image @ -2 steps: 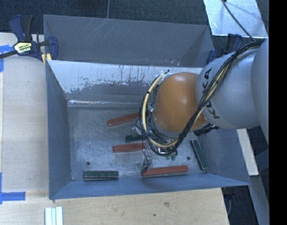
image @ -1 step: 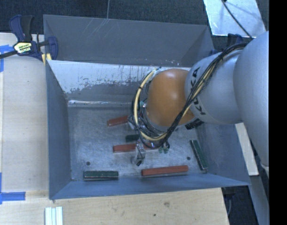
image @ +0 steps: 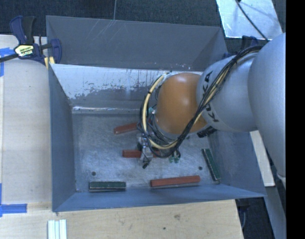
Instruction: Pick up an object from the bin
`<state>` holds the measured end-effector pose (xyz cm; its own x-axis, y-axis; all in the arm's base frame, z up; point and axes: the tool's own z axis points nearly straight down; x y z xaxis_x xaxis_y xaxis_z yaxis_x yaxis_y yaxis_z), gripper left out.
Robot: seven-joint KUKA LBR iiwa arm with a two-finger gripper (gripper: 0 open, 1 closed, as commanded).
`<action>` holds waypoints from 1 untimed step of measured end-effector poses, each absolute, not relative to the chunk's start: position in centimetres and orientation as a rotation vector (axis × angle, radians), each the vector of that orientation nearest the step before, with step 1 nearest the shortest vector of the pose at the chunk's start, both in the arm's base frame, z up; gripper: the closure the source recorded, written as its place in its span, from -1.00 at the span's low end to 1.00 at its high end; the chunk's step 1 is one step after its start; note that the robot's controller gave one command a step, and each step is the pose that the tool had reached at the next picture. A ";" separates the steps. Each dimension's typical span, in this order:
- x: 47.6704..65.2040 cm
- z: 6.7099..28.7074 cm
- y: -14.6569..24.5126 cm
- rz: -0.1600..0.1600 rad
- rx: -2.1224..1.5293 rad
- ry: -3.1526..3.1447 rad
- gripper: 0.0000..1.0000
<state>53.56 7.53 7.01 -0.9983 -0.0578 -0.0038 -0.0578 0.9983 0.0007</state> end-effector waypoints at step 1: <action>53.2 21.1 8.3 0.002 -0.087 3.129 1.00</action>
Offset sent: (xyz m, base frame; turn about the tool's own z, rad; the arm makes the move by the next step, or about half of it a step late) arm -0.0062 0.0077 0.1357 0.0021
